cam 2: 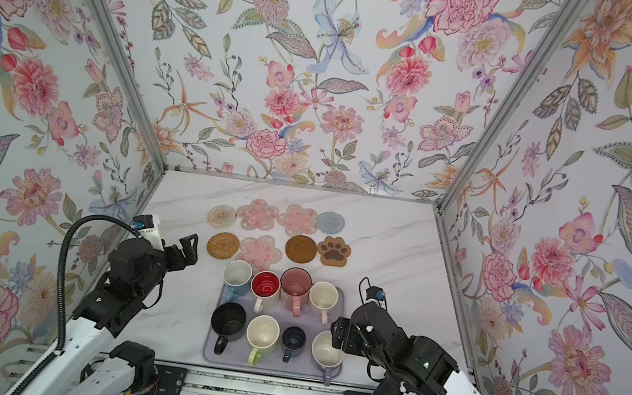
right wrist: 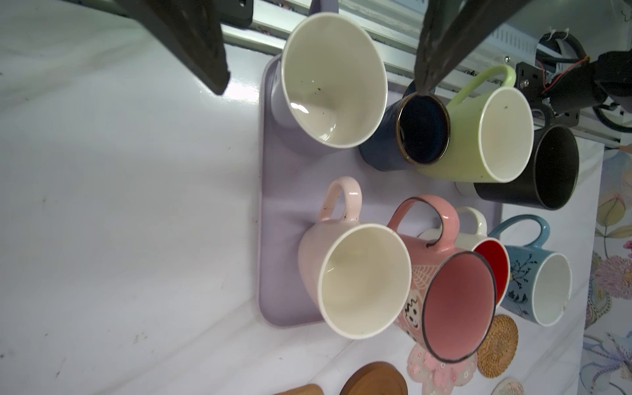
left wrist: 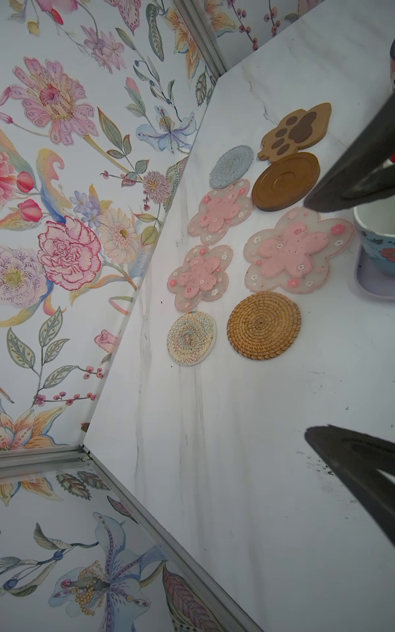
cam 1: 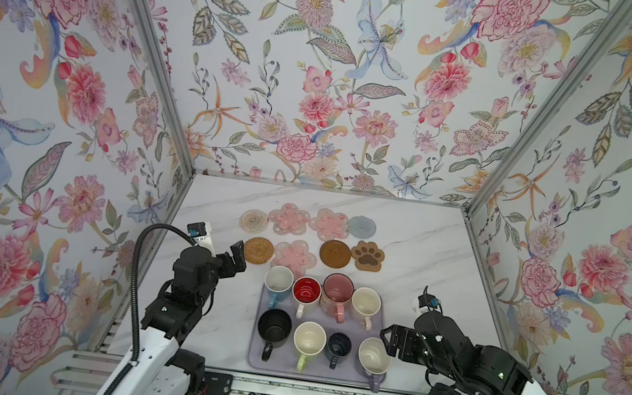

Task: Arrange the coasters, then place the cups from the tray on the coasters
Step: 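Lower the right gripper onto the lilac mug at the tray's near corner and grasp it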

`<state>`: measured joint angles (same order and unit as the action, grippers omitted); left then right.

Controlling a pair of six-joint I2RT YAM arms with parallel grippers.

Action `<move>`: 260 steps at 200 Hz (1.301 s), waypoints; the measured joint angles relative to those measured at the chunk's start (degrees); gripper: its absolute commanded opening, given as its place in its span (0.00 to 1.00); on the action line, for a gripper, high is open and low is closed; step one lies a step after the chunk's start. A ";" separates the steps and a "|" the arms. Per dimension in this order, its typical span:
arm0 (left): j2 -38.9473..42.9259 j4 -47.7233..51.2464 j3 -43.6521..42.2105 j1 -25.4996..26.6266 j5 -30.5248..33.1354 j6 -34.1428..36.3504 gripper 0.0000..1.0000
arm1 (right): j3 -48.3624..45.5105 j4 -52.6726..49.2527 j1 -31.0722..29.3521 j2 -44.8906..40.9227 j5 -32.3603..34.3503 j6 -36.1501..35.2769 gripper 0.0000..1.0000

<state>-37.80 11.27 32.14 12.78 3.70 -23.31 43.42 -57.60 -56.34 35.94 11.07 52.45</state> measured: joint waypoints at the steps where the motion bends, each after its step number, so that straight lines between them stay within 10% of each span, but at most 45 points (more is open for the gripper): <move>1: 0.00 0.00 0.00 0.00 0.00 0.00 0.99 | -0.04 -0.07 -0.44 0.00 0.15 0.33 0.86; 139: 0.15 -0.04 -0.02 0.00 -0.02 -0.02 0.99 | -5.27 -2.69 -34.14 5.31 11.52 28.48 0.82; 260: 1.49 -0.17 -0.02 0.00 -0.02 -0.02 0.99 | -10.43 0.26 -40.79 10.60 12.59 37.97 0.54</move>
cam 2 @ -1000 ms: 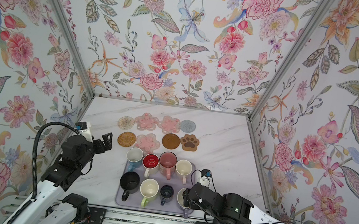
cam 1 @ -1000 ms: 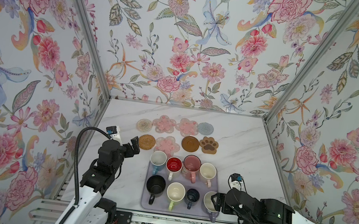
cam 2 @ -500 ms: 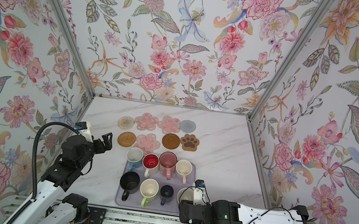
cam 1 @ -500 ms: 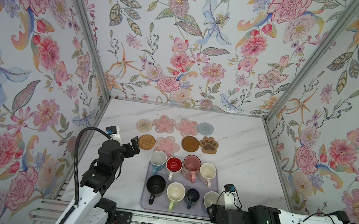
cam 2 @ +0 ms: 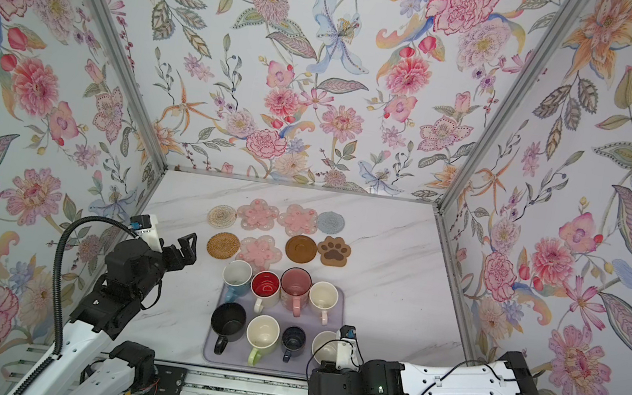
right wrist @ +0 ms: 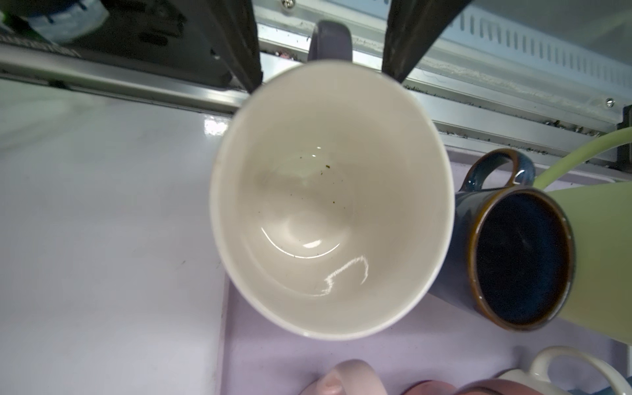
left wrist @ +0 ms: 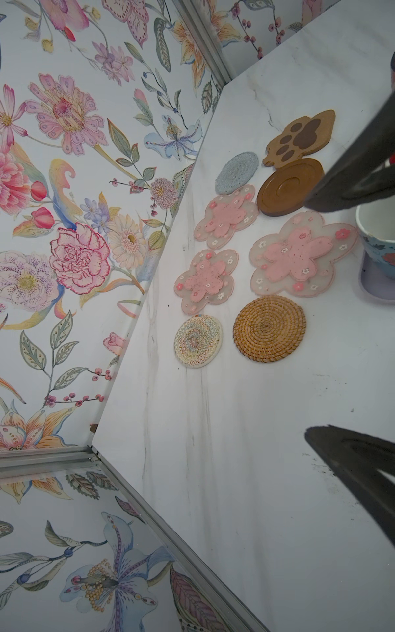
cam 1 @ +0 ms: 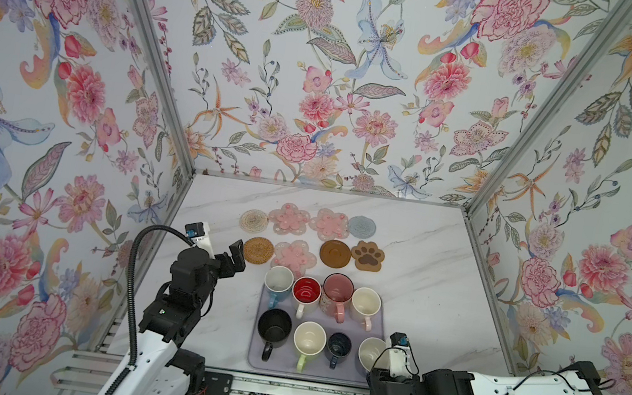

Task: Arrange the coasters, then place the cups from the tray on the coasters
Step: 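Lower the right gripper onto the lilac mug at the tray's near corner and grasp it, then lift the lilac mug with the right gripper and carry it past the coasters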

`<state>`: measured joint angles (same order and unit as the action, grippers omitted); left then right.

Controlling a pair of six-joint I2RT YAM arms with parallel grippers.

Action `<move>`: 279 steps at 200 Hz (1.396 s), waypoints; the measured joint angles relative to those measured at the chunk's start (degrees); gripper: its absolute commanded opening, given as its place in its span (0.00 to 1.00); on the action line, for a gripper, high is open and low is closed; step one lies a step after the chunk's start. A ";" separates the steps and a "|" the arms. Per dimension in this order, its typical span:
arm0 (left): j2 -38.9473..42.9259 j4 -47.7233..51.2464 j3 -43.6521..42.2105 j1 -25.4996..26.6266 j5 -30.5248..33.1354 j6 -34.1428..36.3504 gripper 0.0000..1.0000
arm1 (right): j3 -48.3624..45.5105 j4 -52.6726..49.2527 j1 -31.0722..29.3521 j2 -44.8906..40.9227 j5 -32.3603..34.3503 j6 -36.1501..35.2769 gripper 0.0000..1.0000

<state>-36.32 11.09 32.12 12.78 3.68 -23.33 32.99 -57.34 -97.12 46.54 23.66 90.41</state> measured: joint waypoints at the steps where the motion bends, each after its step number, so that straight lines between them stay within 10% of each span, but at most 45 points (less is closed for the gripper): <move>1: 0.00 0.00 -0.02 0.00 0.00 0.00 0.99 | -0.02 0.04 0.00 0.13 -0.02 -0.02 0.53; 279: 0.74 -0.35 -0.13 -0.02 -0.24 -0.02 0.99 | 0.09 2.45 5.03 7.76 -1.07 -7.56 0.00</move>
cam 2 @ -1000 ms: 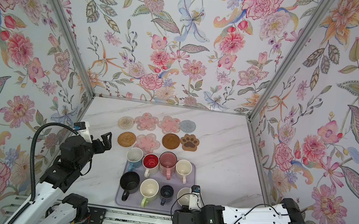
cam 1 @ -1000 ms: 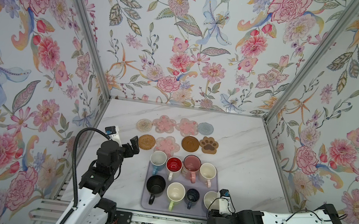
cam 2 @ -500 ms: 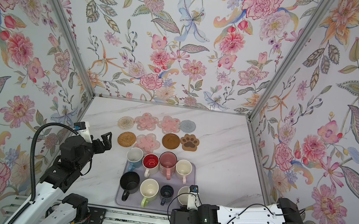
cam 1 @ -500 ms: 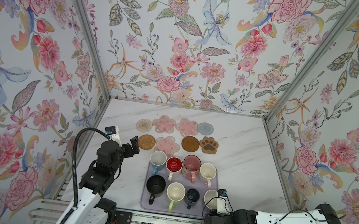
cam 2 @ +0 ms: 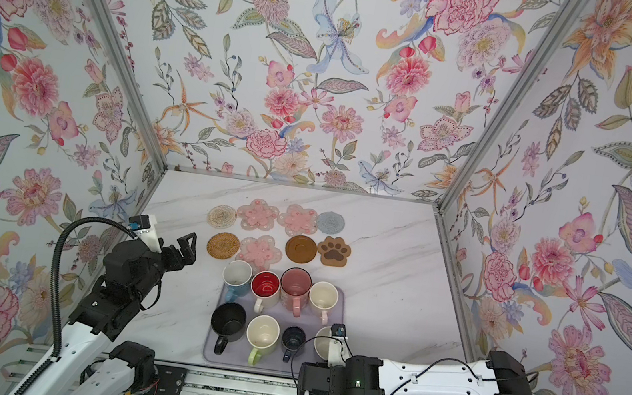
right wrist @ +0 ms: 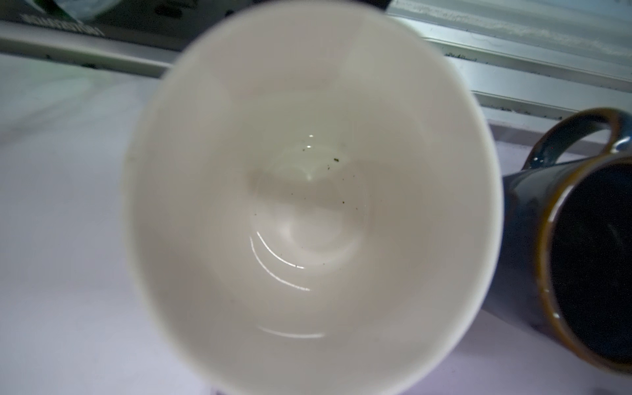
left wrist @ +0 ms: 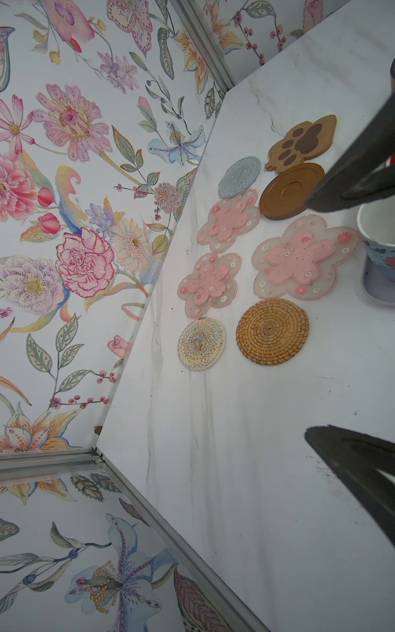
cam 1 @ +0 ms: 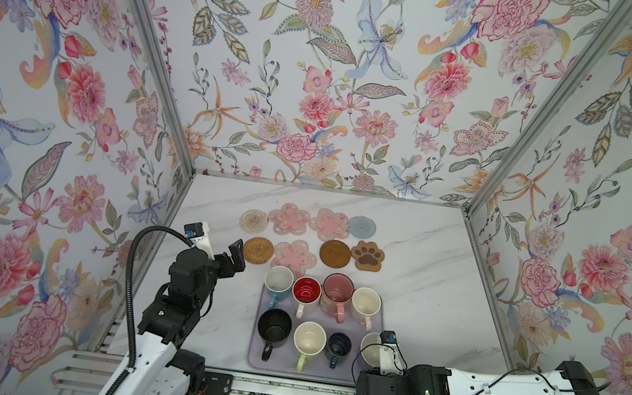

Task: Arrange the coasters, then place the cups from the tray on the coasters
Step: 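Lift the lilac mug with the right gripper and carry it past the coasters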

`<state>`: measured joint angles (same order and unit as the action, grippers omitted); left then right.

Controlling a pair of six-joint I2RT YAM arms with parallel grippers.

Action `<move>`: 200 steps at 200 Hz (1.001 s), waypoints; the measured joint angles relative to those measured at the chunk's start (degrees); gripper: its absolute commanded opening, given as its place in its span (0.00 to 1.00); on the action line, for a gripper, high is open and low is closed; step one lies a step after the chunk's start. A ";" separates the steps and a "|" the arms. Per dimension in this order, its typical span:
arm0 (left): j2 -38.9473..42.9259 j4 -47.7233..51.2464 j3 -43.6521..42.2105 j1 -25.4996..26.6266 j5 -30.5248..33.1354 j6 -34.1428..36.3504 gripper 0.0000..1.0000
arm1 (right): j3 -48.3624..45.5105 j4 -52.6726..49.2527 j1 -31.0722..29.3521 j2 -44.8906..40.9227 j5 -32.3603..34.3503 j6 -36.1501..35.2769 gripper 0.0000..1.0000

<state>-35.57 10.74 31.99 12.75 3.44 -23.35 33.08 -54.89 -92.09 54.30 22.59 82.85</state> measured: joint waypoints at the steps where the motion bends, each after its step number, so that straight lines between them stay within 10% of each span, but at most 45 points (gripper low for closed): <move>1: 0.00 0.00 0.00 0.00 0.00 0.00 0.99 | 0.11 -0.15 0.07 -0.13 0.00 0.00 0.00; 107: -0.04 -0.09 -0.52 0.00 0.00 -0.02 0.99 | 6.05 -8.66 21.92 -6.14 2.43 -6.29 0.00; 200: 0.28 0.11 -0.87 0.00 0.00 -0.59 0.99 | 16.04 5.53 57.18 2.47 -5.22 -38.91 0.00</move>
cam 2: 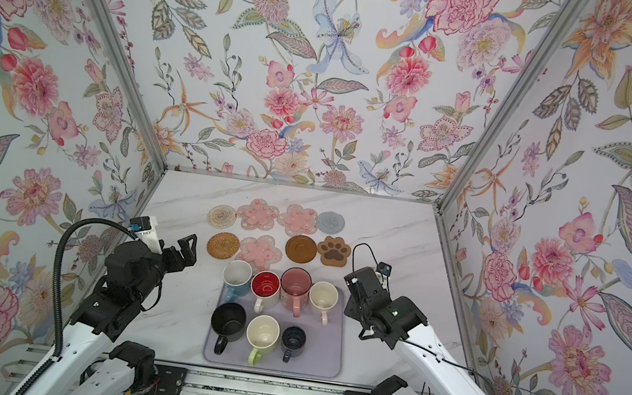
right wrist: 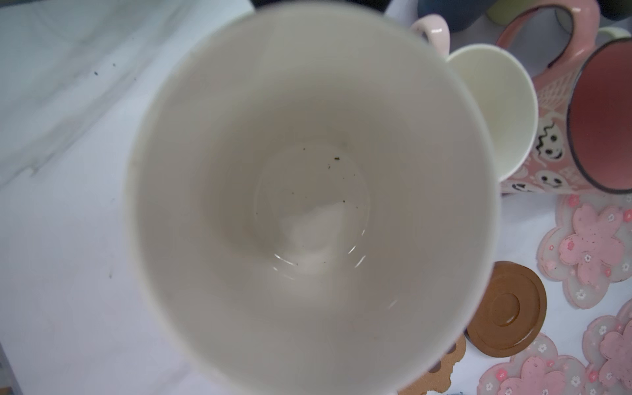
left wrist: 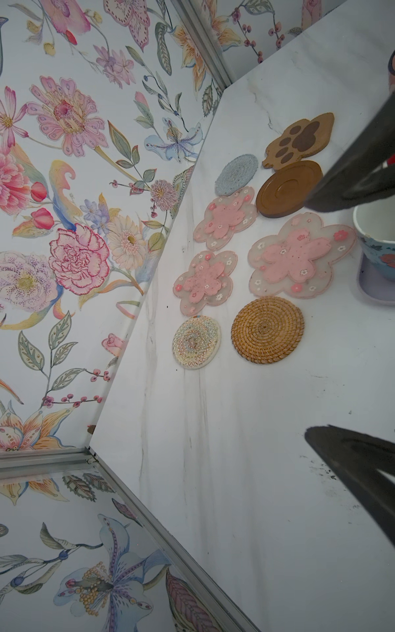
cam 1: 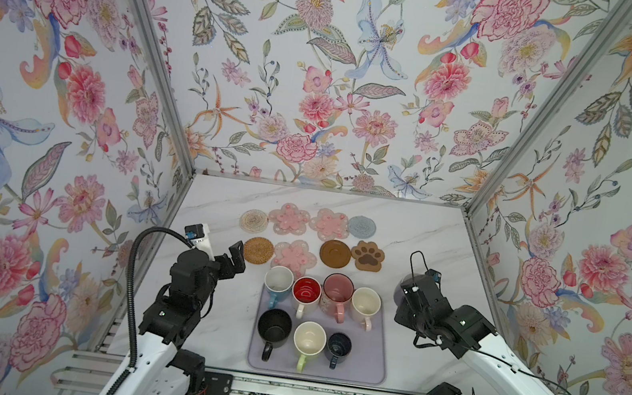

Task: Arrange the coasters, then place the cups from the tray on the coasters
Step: 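Lift the lilac mug with the right gripper and carry it past the coasters, then lower the lilac mug onto the grey knit coaster with the right gripper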

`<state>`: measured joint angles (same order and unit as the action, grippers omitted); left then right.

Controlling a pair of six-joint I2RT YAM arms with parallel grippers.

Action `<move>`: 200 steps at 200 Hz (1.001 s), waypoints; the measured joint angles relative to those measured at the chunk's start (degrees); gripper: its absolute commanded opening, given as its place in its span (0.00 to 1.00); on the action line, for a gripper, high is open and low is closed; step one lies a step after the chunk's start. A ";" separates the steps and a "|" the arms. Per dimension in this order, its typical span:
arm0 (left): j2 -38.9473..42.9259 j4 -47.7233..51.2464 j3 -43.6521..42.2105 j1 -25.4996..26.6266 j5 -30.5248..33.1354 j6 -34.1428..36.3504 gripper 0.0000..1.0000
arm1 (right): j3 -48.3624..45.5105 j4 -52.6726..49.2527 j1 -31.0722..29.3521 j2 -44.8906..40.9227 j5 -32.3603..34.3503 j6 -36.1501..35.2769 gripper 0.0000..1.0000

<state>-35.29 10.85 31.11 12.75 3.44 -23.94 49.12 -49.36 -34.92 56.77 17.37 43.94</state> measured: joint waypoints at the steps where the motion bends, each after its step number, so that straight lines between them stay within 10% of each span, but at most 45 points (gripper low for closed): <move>1: 0.02 0.02 0.00 0.00 0.00 -0.02 0.99 | 0.07 0.20 0.22 0.17 -0.15 -0.20 0.00; 54: 2.54 2.23 -0.33 0.00 -0.15 -1.73 0.99 | 8.22 11.80 12.46 18.62 -9.29 -15.89 0.00; 200: 6.67 7.58 -1.51 0.00 -0.13 -3.56 0.99 | 44.74 19.26 15.45 59.93 -15.47 -31.39 0.00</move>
<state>-28.62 18.44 29.61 12.75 3.31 -27.51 93.86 -30.11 -19.46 116.71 1.89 12.56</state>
